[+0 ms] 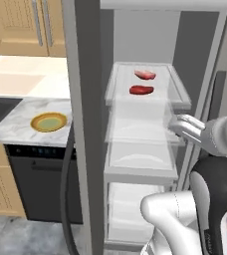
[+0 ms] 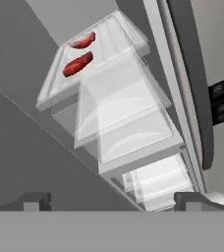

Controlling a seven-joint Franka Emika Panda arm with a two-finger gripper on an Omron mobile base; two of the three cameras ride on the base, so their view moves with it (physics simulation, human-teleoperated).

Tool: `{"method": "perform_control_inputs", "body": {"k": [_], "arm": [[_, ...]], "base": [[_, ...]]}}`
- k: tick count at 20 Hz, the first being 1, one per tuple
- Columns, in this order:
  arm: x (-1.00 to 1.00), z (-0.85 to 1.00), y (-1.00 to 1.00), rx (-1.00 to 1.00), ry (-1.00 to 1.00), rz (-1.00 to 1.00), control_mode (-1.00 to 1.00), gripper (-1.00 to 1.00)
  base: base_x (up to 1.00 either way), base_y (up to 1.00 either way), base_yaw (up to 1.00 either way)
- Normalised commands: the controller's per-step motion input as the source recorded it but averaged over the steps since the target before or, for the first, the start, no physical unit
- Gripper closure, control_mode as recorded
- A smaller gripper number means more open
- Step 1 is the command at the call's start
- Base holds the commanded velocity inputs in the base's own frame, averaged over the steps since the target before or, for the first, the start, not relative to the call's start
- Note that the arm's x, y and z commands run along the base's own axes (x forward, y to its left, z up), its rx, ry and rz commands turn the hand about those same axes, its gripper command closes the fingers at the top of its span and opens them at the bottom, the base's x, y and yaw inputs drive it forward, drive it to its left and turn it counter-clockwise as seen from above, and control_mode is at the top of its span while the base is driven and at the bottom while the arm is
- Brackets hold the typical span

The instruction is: Place the steak on the counter behind the older steak on the same shelf of the fridge to maintain FIFO order. Close the fridge door when finished.

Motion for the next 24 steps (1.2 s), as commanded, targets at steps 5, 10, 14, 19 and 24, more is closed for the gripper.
{"method": "perform_control_inputs", "body": {"k": [5, 10, 14, 19, 24], "arm": [[0.00, 0.00, 0.00, 0.00, 0.00, 0.00, 1.00, -1.00], [0.00, 0.00, 0.00, 0.00, 0.00, 0.00, 1.00, -1.00], [0.00, 0.00, 0.00, 0.00, 0.00, 0.00, 1.00, -1.00], [0.00, 0.00, 0.00, 0.00, 0.00, 0.00, 1.00, -1.00], [0.00, 0.00, 0.00, 0.00, 0.00, 0.00, 1.00, -1.00]], "base": [[-1.00, 0.05, 0.34], [-1.00, 0.15, 0.44], [-0.83, 0.23, 0.52], [-0.06, 0.53, 0.51], [0.68, 0.45, 0.22]]}}
